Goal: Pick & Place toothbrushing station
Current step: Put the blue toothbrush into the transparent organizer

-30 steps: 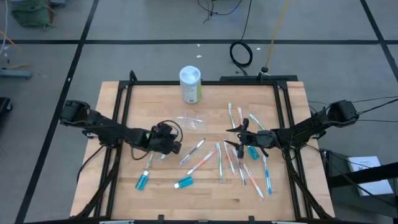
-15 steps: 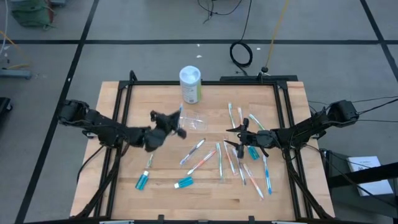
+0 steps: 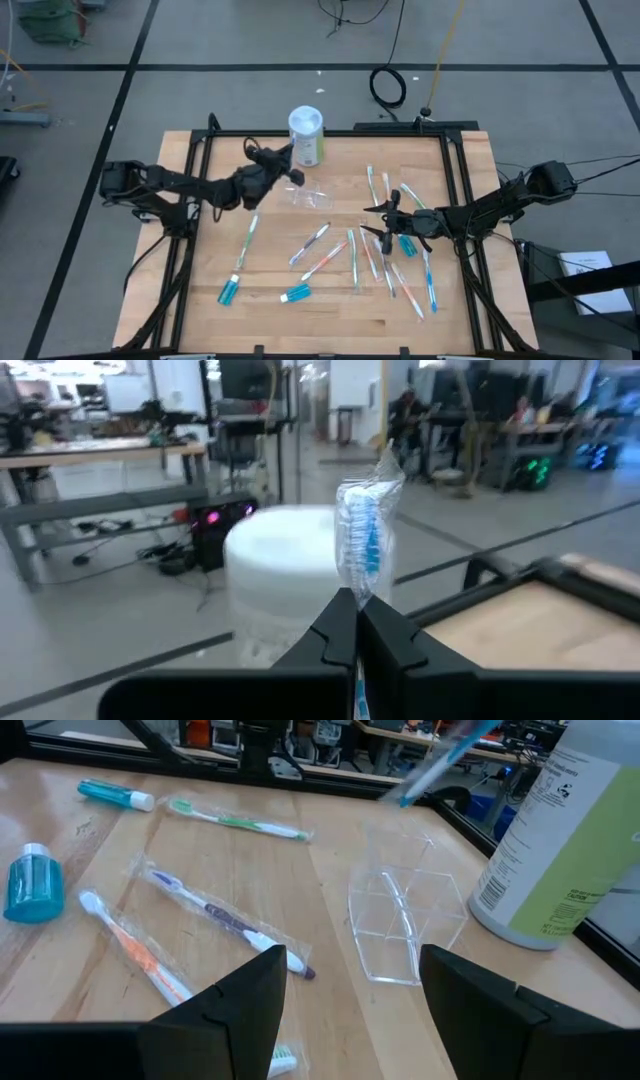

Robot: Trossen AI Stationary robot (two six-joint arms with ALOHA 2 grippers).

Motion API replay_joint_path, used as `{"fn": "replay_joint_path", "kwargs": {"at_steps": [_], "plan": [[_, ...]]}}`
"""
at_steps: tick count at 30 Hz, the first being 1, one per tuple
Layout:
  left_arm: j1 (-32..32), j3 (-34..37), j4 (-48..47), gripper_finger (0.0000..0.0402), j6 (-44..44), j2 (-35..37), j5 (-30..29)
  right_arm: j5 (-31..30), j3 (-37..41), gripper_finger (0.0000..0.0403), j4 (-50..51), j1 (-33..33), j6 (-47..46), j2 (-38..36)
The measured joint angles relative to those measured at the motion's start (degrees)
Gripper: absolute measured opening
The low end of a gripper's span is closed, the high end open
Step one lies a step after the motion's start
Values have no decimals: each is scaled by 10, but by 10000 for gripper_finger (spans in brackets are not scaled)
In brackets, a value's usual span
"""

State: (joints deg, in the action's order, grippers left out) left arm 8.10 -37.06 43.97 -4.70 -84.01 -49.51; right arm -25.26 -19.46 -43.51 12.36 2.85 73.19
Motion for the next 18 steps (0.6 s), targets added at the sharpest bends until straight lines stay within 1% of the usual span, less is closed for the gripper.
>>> {"fn": "replay_joint_path", "kwargs": {"at_steps": [6, 7, 10, 12, 15, 18], "plan": [[-4, 0, -20, 1, -35, -53, -1, 0, 0, 224, 0, 0, 0, 0], [-8, 0, -26, 2, -40, -58, -9, 0, 0, 224, 0, 0, -1, 0], [-21, 0, -51, 4, -61, -64, -57, 0, 0, 224, 1, 0, -6, 0], [-27, 0, -77, 3, -80, -64, -77, 0, 0, 224, 1, 0, -6, 0], [-35, 0, -123, 2, -127, -64, -78, 0, 0, 224, 1, 0, -6, 0], [-39, 0, -185, 12, -178, -64, -77, 0, 0, 224, 1, 0, -6, 0]]}}
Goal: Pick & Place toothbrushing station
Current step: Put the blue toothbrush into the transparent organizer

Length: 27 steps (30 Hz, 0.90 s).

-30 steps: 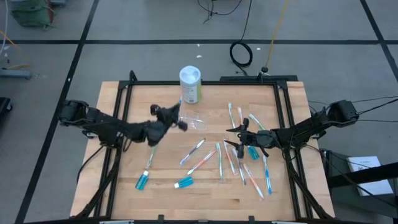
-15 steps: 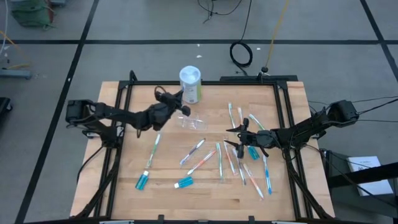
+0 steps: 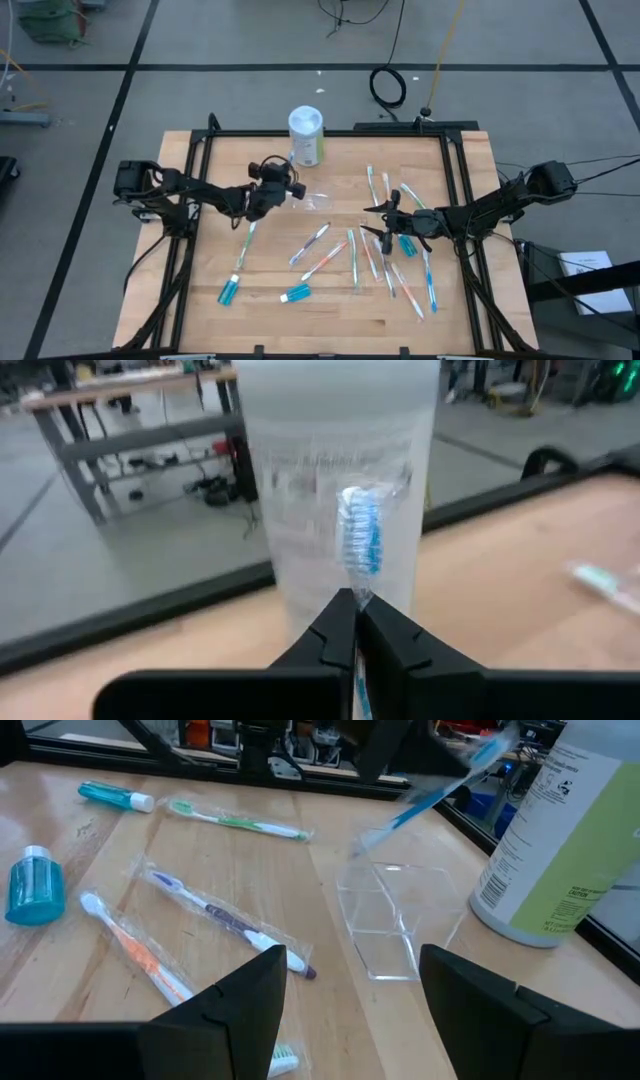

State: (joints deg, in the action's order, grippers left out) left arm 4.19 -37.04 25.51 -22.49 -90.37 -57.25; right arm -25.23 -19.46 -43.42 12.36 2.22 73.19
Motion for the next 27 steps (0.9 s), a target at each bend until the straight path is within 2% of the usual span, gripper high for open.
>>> {"fn": "replay_joint_path", "kwargs": {"at_steps": [4, 12, 17, 27], "plan": [[-3, 0, -75, 20, -77, 1, -5, 0, 0, 224, 0, 0, 0, 0], [-15, 0, -82, 30, -94, 1, 3, 0, 0, 224, 0, 0, 0, 0], [-17, 0, -82, 63, -98, 1, 21, 0, 0, 224, 0, 0, 0, 0], [-29, 0, -83, 134, -74, 5, 23, 0, 0, 224, 0, 0, 0, 0]]}}
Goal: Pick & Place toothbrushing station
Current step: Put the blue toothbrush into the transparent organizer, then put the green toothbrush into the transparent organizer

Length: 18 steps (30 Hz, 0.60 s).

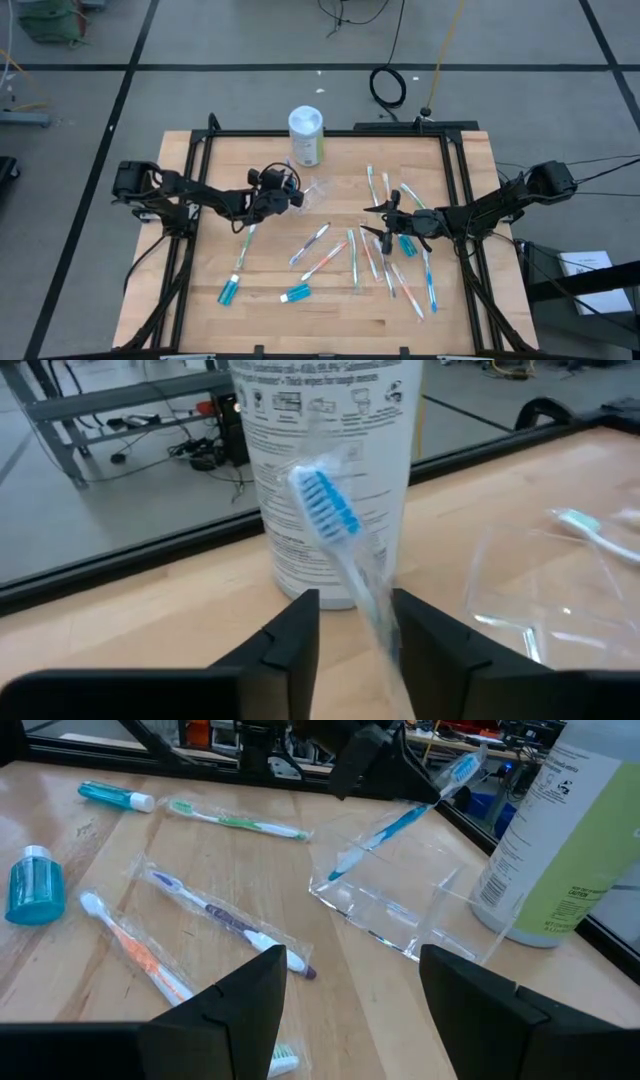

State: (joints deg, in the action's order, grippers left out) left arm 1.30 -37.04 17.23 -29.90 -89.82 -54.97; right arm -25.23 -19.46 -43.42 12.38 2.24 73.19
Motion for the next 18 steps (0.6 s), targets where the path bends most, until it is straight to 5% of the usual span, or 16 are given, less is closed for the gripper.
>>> {"fn": "replay_joint_path", "kwargs": {"at_steps": [18], "plan": [[-52, 0, -5, 150, 94, 142, 25, 0, 0, 224, 0, 0, 0, 0]]}}
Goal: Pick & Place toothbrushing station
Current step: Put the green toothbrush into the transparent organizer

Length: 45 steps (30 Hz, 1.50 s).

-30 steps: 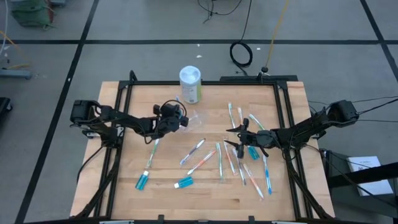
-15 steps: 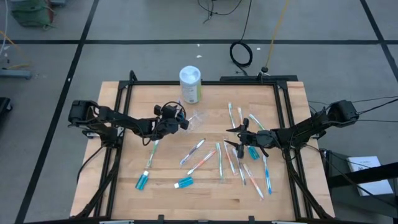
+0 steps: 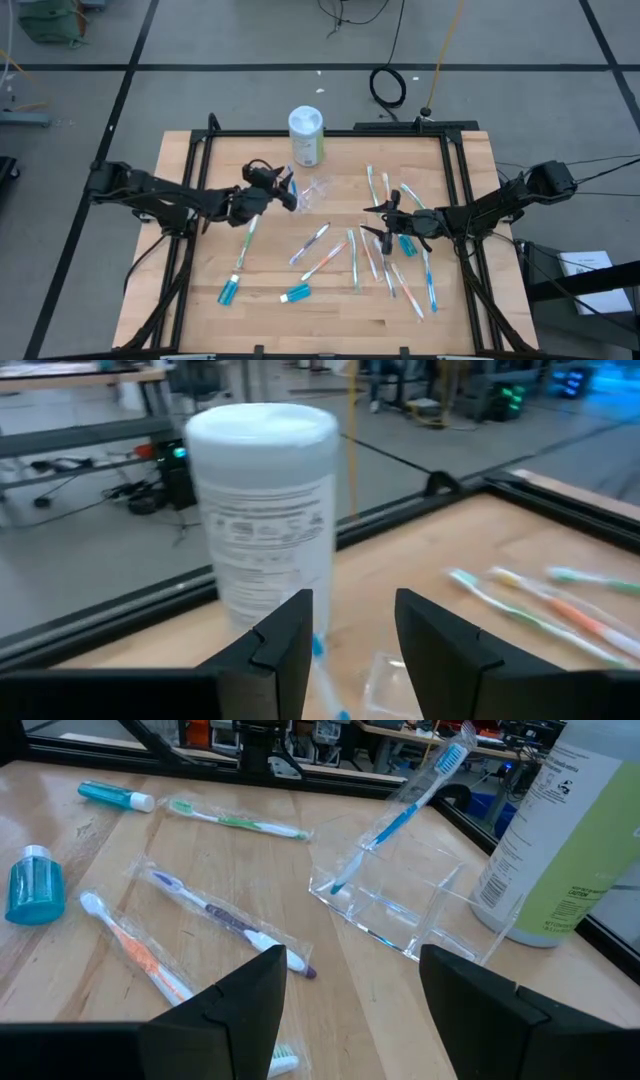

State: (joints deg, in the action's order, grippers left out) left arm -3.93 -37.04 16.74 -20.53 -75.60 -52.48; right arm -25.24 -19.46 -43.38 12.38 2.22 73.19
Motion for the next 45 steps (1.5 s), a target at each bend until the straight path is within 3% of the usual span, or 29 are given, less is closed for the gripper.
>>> {"fn": "replay_joint_path", "kwargs": {"at_steps": [14, 19, 26, 31, 36, 38, 45], "plan": [[-93, 0, -31, 150, 24, 27, 12, -2, 0, 224, 10, -8, -30, 0], [-113, 0, -39, 150, 22, 28, 13, -4, 0, 224, 78, -44, -59, 0], [-110, 1, -188, 149, -90, 83, 74, -47, -3, 224, 96, -109, -105, 0], [-98, 1, -261, 149, -98, 136, 84, -45, -46, 224, 162, -149, -109, 5], [-84, 0, -289, 149, -100, 172, 95, -5, -129, 224, 295, -184, -153, 58], [-80, 0, -289, 149, -92, 181, 96, -17, -148, 224, 326, -196, -164, 92], [-67, 0, -290, 149, -97, 185, 96, -25, -181, 224, 330, -264, -198, 174]]}}
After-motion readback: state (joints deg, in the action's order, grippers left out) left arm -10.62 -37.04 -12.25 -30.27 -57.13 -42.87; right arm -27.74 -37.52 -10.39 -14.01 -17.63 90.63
